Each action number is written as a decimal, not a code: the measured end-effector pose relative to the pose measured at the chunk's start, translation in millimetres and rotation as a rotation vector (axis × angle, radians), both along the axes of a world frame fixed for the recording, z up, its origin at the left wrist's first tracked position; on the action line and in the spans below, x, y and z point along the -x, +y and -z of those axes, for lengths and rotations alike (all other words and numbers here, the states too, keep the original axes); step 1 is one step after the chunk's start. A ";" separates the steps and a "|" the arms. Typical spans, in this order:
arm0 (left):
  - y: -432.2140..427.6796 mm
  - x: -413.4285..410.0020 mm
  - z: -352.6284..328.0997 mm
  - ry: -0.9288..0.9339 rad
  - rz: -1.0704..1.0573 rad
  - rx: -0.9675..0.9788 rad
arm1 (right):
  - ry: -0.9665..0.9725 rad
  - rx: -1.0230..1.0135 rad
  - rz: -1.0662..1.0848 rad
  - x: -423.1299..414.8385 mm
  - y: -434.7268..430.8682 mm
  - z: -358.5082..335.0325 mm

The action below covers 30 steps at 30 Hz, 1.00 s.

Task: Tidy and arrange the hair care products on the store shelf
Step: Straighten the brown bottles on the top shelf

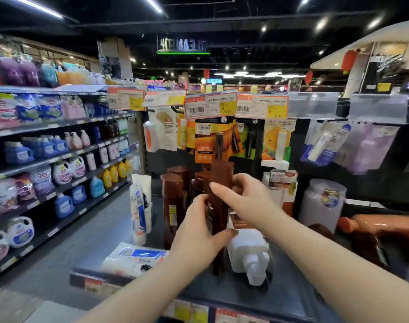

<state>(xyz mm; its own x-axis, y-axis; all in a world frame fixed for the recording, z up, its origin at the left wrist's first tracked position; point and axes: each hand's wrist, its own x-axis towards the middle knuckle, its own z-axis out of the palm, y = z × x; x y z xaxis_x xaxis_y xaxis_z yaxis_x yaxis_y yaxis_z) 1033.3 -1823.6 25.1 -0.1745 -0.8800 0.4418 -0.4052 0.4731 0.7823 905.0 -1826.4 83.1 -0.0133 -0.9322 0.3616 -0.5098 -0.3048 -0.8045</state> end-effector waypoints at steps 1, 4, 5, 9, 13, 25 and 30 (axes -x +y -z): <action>-2.5 -3.6 2.8 0.031 0.029 -0.024 | 0.037 -0.013 -0.018 -3.1 -1.9 1.0; -10.0 -15.2 7.3 0.131 0.127 -0.159 | 0.046 -0.138 -0.197 -0.4 -7.0 -0.9; -13.4 -17.9 8.9 0.137 0.156 -0.207 | 0.025 -0.189 -0.271 1.9 -8.9 -1.4; -25.2 -21.1 15.2 0.097 0.239 -0.338 | 0.038 -0.169 -0.267 2.0 -23.2 10.3; -33.3 -20.5 20.3 0.052 0.147 -0.310 | 0.030 -0.108 -0.028 -6.2 -36.3 32.7; -45.9 -22.3 24.8 -0.011 0.134 -0.253 | 0.235 -0.276 -0.208 13.5 -44.9 62.5; -49.7 -29.4 25.4 -0.045 0.169 -0.273 | 0.222 -0.207 -0.154 4.7 -46.6 71.4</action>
<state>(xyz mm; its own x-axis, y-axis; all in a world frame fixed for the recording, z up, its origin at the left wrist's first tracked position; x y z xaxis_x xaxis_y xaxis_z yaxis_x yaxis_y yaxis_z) 1062.7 -1873.3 -0.4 -0.3421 -0.9218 0.1824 -0.3761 0.3122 0.8724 900.3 -1873.0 11.7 0.1916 -0.9710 0.1433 -0.6397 -0.2343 -0.7321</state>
